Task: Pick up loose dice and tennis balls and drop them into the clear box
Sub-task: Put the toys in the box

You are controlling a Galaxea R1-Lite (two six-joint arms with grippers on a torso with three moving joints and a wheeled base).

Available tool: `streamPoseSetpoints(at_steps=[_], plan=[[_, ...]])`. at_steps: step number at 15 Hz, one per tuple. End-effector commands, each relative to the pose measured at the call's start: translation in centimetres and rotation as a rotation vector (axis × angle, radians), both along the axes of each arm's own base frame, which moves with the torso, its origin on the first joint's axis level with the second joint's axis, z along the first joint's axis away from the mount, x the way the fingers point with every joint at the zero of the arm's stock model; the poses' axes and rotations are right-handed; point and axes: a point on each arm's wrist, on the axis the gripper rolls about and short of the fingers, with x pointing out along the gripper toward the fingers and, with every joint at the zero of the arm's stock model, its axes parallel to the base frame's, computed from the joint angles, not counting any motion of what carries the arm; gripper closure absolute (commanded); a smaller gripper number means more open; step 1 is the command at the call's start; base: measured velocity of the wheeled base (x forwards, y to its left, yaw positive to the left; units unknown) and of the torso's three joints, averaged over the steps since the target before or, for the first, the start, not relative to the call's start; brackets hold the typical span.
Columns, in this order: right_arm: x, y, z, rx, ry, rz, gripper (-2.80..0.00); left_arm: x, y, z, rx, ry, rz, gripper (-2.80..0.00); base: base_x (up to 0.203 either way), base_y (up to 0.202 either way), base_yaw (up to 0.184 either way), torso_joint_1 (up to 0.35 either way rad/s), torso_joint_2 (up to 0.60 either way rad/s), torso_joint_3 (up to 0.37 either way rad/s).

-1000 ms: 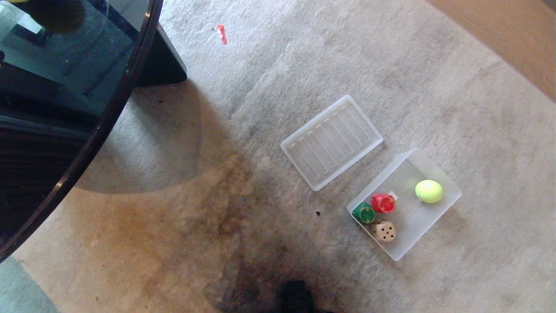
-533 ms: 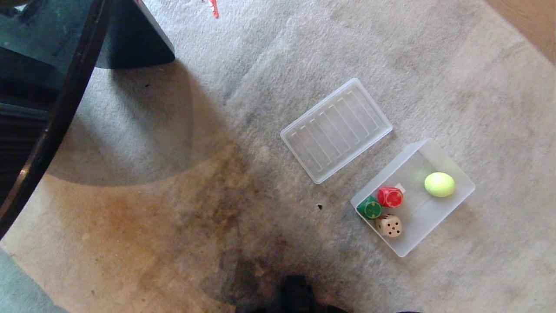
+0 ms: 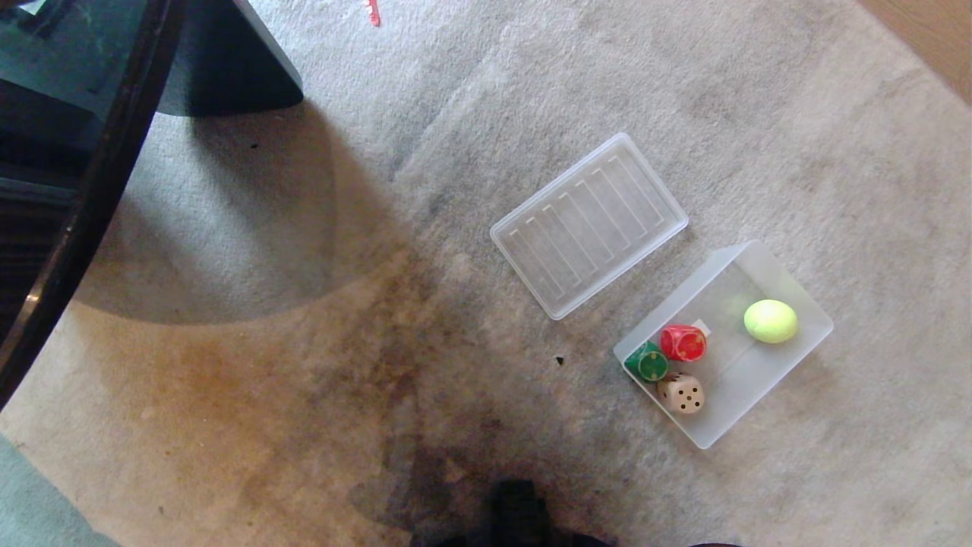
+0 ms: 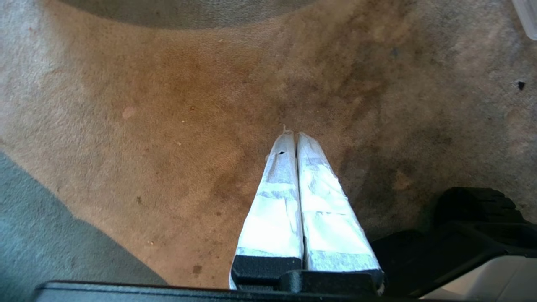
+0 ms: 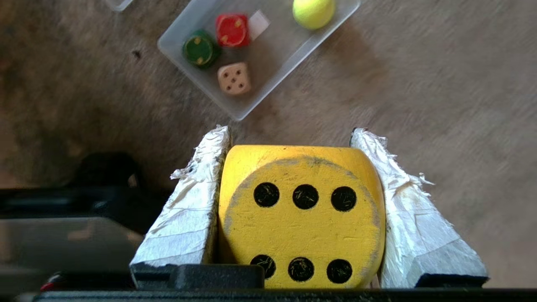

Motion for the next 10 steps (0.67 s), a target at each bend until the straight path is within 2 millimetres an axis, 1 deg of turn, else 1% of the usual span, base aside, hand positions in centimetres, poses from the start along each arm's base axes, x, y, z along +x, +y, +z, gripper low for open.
streamPoseSetpoints(at_steps=[1, 3, 5, 7, 8, 9, 10], plan=[[3.5, 0.0, 2.7, 0.023, 0.190, -0.002, 0.00, 0.0, 0.0, 0.0, 0.000, 0.001, 0.000, 0.00, 0.000, 0.000, 0.000, 0.000, 0.00, 0.000], [7.2, 0.0, 3.6, 0.059, 0.276, -0.014, 0.00, 0.0, 0.0, 0.0, 0.000, 0.001, 0.000, 0.00, 0.000, 0.000, 0.000, 0.000, 0.00, 0.000], [11.5, -0.1, 3.9, 0.086, 0.315, -0.025, 0.00, 0.0, 0.0, 0.0, 0.000, 0.001, 0.000, 0.00, 0.000, 0.000, 0.000, 0.000, 0.00, 0.000], [16.4, -0.1, 3.4, 0.105, 0.303, -0.031, 0.00, 0.0, 0.0, -0.1, 0.000, 0.002, 0.000, 0.00, 0.000, 0.000, 0.000, 0.000, 0.00, 0.000], [18.5, -0.1, 2.7, 0.113, 0.300, -0.033, 0.00, 0.0, 0.0, 0.0, 0.000, 0.001, 0.000, 0.00, 0.000, 0.000, 0.000, 0.000, 0.00, 0.000], [20.4, -0.1, 2.1, 0.122, 0.276, -0.035, 0.00, 0.0, 0.0, 0.0, 0.000, 0.001, 0.000, 0.00, 0.000, 0.000, 0.000, 0.000, 0.00, 0.000], [21.7, -0.1, 1.6, 0.136, 0.252, -0.038, 0.00, 0.0, 0.0, 0.0, 0.000, 0.001, 0.000, 0.00, 0.000, 0.000, 0.000, 0.000, 0.00, 0.000]])
